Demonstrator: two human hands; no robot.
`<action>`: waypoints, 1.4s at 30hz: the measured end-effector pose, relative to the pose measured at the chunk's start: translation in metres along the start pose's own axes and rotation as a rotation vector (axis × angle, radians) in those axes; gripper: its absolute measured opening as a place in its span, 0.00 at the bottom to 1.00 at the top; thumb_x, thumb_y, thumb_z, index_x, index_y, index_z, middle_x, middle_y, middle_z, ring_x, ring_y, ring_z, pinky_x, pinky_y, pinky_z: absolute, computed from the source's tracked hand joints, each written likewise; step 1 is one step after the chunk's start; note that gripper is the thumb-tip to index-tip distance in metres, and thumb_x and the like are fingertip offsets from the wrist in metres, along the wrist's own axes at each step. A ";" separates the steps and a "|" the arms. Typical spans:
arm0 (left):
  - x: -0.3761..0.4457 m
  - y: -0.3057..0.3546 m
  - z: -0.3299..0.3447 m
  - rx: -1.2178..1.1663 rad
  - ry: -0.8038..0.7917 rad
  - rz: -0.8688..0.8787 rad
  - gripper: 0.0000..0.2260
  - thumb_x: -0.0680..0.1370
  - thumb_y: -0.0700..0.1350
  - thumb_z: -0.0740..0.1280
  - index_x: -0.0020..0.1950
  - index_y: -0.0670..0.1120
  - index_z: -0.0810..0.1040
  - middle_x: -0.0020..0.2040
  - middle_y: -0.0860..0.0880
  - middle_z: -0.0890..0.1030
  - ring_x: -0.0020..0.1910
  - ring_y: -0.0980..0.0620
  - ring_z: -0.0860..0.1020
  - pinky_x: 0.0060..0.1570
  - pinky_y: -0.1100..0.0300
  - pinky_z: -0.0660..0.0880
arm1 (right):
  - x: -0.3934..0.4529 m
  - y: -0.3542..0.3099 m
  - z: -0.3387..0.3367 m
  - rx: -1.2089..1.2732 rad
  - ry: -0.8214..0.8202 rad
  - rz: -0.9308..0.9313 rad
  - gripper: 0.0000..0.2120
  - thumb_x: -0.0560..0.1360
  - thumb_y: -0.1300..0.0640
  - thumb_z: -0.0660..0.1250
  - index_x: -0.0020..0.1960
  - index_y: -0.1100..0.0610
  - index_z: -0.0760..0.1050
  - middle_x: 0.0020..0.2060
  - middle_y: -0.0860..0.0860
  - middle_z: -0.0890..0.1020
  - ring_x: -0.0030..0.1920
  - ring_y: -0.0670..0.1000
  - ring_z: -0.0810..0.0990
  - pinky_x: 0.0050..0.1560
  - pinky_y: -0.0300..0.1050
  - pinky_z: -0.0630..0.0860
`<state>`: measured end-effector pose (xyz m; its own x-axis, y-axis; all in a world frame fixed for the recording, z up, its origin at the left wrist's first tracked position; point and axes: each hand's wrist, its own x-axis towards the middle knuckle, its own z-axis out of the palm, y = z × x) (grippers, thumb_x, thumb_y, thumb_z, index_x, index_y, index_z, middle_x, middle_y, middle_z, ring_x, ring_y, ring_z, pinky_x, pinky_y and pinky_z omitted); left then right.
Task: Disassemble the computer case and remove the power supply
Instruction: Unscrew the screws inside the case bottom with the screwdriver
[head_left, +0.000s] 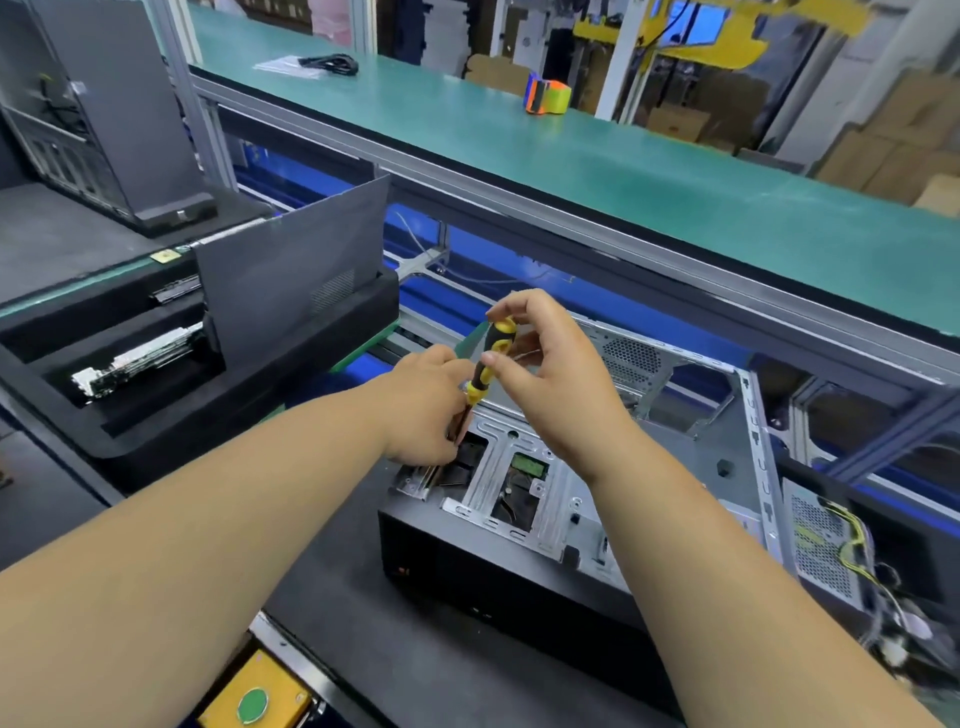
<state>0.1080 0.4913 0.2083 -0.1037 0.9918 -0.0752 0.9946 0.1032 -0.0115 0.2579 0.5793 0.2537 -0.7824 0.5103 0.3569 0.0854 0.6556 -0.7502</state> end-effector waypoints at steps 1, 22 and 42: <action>0.000 -0.001 -0.001 -0.001 0.005 0.014 0.15 0.69 0.58 0.67 0.41 0.47 0.80 0.47 0.56 0.56 0.62 0.48 0.62 0.61 0.51 0.69 | -0.001 0.000 0.001 0.009 0.009 0.025 0.15 0.76 0.58 0.70 0.58 0.44 0.71 0.52 0.42 0.77 0.46 0.41 0.77 0.47 0.36 0.75; 0.005 0.001 0.001 0.108 0.069 0.079 0.12 0.69 0.58 0.70 0.40 0.50 0.79 0.59 0.52 0.66 0.55 0.51 0.56 0.63 0.51 0.60 | -0.007 -0.003 0.009 -0.070 0.102 0.186 0.13 0.76 0.57 0.71 0.56 0.43 0.74 0.44 0.39 0.82 0.46 0.40 0.80 0.49 0.40 0.77; 0.013 -0.008 0.005 0.099 0.062 0.143 0.12 0.71 0.57 0.68 0.43 0.52 0.70 0.61 0.53 0.67 0.58 0.50 0.61 0.61 0.50 0.59 | -0.011 0.001 0.006 -0.043 0.185 0.222 0.12 0.76 0.57 0.70 0.55 0.44 0.72 0.46 0.43 0.83 0.47 0.43 0.81 0.53 0.50 0.79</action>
<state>0.0988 0.5032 0.2021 0.0419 0.9989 -0.0211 0.9937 -0.0438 -0.1030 0.2628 0.5712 0.2458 -0.6159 0.7344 0.2852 0.2712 0.5375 -0.7985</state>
